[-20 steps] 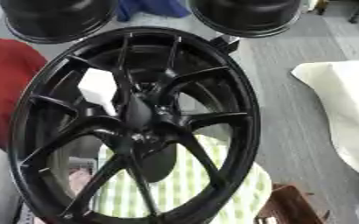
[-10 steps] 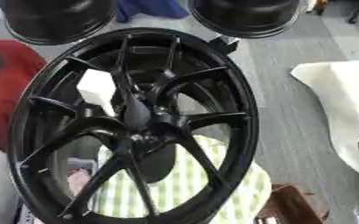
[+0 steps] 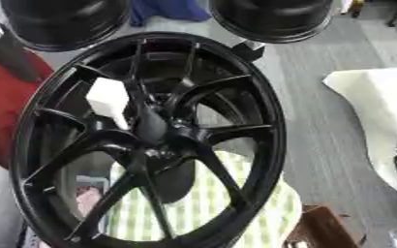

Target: Pull the pin out of the wheel hub.

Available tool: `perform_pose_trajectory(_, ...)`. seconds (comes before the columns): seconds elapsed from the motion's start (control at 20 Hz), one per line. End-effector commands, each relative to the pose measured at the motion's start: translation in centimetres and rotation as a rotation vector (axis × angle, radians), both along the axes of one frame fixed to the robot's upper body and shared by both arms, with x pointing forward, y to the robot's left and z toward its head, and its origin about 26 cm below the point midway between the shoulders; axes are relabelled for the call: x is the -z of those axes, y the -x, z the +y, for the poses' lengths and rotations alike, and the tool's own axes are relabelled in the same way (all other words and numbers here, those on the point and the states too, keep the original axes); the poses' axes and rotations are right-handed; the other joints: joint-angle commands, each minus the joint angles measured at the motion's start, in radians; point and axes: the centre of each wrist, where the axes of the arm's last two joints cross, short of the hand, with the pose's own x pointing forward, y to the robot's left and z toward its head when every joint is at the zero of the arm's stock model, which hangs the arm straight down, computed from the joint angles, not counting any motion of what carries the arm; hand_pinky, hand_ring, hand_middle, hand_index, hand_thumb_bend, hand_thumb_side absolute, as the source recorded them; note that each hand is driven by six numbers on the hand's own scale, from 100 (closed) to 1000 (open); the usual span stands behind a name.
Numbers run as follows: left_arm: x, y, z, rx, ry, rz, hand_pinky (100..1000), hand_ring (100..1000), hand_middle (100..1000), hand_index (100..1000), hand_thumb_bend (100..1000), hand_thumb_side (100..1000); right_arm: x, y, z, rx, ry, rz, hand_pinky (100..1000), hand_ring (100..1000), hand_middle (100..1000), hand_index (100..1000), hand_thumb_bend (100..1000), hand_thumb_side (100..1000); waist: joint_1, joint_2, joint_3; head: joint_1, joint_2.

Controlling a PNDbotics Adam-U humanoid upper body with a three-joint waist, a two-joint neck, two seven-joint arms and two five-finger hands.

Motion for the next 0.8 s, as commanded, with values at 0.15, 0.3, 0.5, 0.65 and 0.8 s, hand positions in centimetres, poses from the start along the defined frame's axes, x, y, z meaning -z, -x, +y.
perform_pose_trajectory(0.15, -0.1, 0.4, -1.8, -0.067, 0.017, 0.006, 925, 812, 730, 897, 151, 609, -0.9, -0.1, -0.3, -0.012, 0.018, -0.016, 533, 613, 553, 562, 247, 314, 0.002, -0.031, -0.007, 0.007, 0.0)
perform_pose_trajectory(0.3, 0.0, 0.4, -2.5, -0.103, 0.017, 0.003, 946, 832, 742, 915, 222, 622, -0.9, -0.1, -0.2, -0.018, 0.013, -0.017, 533, 613, 553, 561, 245, 315, 0.003, -0.029, -0.013, 0.01, -0.005)
perform_pose_trajectory(0.5, 0.1, -0.1, -3.2, -0.136, 0.016, -0.009, 969, 858, 777, 938, 314, 625, -1.0, -0.3, -0.1, -0.022, 0.004, -0.018, 532, 612, 553, 560, 243, 315, 0.005, -0.025, -0.015, 0.015, -0.006)
perform_pose_trajectory(0.65, 0.3, -1.0, -3.7, -0.163, 0.014, 0.001, 974, 878, 803, 952, 354, 602, -1.1, -0.4, 0.0, -0.03, 0.0, -0.018, 531, 611, 552, 559, 241, 317, 0.005, -0.021, -0.019, 0.02, -0.007)
perform_pose_trajectory(0.8, 0.5, -1.8, -3.9, -0.193, 0.0, -0.004, 993, 921, 850, 953, 420, 553, -1.1, -0.5, 0.2, -0.036, -0.005, -0.021, 530, 610, 551, 558, 238, 319, 0.004, -0.015, -0.024, 0.024, -0.009)
